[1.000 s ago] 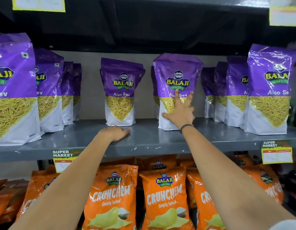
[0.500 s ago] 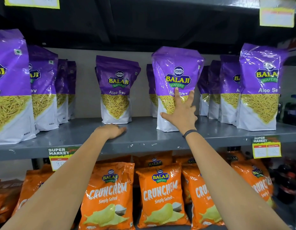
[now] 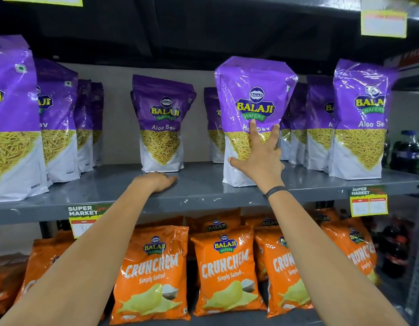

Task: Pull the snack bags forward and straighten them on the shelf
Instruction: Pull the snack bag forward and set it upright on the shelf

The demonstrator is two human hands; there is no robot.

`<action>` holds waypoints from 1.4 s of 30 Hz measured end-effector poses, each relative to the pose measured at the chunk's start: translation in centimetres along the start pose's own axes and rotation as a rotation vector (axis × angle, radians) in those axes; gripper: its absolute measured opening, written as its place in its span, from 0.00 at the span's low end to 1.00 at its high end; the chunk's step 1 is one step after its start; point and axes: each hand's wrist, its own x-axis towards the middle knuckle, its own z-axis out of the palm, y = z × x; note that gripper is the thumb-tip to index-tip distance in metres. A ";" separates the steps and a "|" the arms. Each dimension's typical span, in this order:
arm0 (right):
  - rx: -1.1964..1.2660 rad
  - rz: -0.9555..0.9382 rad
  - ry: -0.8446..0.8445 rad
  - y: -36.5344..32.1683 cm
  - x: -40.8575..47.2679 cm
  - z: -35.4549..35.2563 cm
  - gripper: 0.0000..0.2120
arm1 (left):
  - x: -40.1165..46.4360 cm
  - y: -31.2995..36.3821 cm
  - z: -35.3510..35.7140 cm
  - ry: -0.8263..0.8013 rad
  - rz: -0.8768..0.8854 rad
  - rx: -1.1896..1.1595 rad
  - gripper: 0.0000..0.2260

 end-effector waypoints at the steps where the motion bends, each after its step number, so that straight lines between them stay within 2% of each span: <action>1: 0.001 0.000 0.001 0.0 -0.1 -0.1 0.50 | 0.0 0.0 0.0 -0.001 -0.002 -0.006 0.34; 20: -0.021 -0.007 0.045 0.0 -1.1 -0.8 0.49 | 0.0 -0.1 -0.1 0.005 0.001 -0.072 0.33; 26: -0.039 -0.026 0.125 0.5 -2.1 0.5 0.43 | -0.3 0.0 -0.1 0.023 0.000 -0.030 0.31; 31: -0.131 -0.112 0.287 0.9 -3.9 1.9 0.37 | -1.0 -0.1 -0.3 0.146 0.026 0.009 0.28; 36: -0.111 -0.186 0.406 -0.3 -4.4 2.5 0.32 | -2.1 -0.6 -1.0 0.290 0.047 0.197 0.27; 42: -0.053 -0.282 0.442 -4.9 -4.0 3.5 0.31 | -2.5 -6.6 -2.4 0.302 0.018 0.136 0.26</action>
